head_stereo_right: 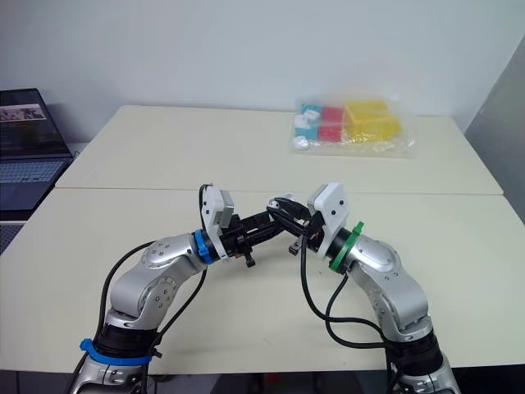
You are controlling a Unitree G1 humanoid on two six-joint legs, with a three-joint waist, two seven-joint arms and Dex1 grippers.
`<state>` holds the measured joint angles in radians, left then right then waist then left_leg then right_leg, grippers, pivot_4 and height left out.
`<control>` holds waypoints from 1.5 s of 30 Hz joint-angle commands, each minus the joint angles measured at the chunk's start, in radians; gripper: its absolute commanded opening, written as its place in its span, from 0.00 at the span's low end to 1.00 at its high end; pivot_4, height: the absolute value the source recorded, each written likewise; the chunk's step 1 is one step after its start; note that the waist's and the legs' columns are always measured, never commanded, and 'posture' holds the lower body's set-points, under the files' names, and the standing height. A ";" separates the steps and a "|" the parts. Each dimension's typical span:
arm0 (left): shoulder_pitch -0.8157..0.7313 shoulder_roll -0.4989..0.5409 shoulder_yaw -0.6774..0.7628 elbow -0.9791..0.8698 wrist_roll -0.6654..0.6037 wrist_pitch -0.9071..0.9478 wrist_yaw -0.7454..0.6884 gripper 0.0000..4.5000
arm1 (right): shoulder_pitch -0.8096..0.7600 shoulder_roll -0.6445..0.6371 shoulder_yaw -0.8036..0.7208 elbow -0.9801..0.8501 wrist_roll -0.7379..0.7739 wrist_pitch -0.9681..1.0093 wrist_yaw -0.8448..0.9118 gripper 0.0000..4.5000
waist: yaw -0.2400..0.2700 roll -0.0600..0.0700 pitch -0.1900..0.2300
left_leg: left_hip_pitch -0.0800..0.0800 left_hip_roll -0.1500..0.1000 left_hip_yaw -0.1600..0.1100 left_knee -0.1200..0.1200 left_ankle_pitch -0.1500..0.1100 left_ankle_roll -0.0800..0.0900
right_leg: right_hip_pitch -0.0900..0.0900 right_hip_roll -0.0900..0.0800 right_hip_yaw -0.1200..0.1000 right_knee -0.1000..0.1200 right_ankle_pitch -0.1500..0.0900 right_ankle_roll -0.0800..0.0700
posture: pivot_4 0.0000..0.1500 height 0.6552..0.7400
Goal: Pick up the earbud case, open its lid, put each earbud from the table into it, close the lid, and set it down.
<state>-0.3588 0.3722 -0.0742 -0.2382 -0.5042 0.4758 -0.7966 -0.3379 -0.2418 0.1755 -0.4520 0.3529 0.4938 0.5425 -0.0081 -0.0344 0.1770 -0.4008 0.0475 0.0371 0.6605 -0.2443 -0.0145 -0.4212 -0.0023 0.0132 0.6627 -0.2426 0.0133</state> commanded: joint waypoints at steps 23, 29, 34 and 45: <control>0.010 0.021 0.009 0.003 0.007 -0.081 -0.033 0.18 | -0.123 -0.251 -0.207 -0.208 0.236 0.242 0.043 0.47 | 0.002 0.000 0.000 | 0.000 0.000 0.000 0.000 0.000 0.000 | 0.000 -0.001 0.000 0.000 0.000 0.000 | 1.00 1.00; 0.020 0.050 -0.038 0.020 0.068 -0.164 -0.104 0.18 | -0.297 -0.381 -0.214 -0.103 0.298 0.398 0.075 0.47 | 0.001 0.000 0.000 | 0.000 0.000 0.000 -0.001 0.000 0.000 | 0.000 0.000 0.000 0.000 -0.001 -0.002 | 1.00 1.00; 0.025 0.065 -0.078 0.020 0.107 -0.230 -0.158 0.18 | -0.421 -0.487 -0.018 0.092 0.159 0.336 0.241 0.17 | 0.001 0.001 0.001 | -0.001 0.000 0.001 -0.002 0.000 0.000 | -0.001 0.000 0.000 -0.002 -0.001 -0.002 | 1.00 1.00; 0.031 0.066 -0.096 0.004 0.126 -0.248 -0.174 0.18 | -0.549 -0.428 0.143 0.280 0.138 0.353 0.493 0.00 | 0.000 0.001 0.001 | -0.001 0.000 0.001 -0.002 0.000 0.001 | -0.001 0.000 0.000 -0.003 -0.001 -0.002 | 1.00 1.00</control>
<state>-0.3244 0.4369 -0.1699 -0.1949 -0.3750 0.2506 -0.9712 -0.8541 -0.6715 0.3287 -0.1499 0.4586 0.8272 0.9925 -0.0078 -0.0337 0.1776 -0.4022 0.0479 0.0379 0.6582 -0.2447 -0.0139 -0.4227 -0.0027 0.0131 0.6602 -0.2436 0.0117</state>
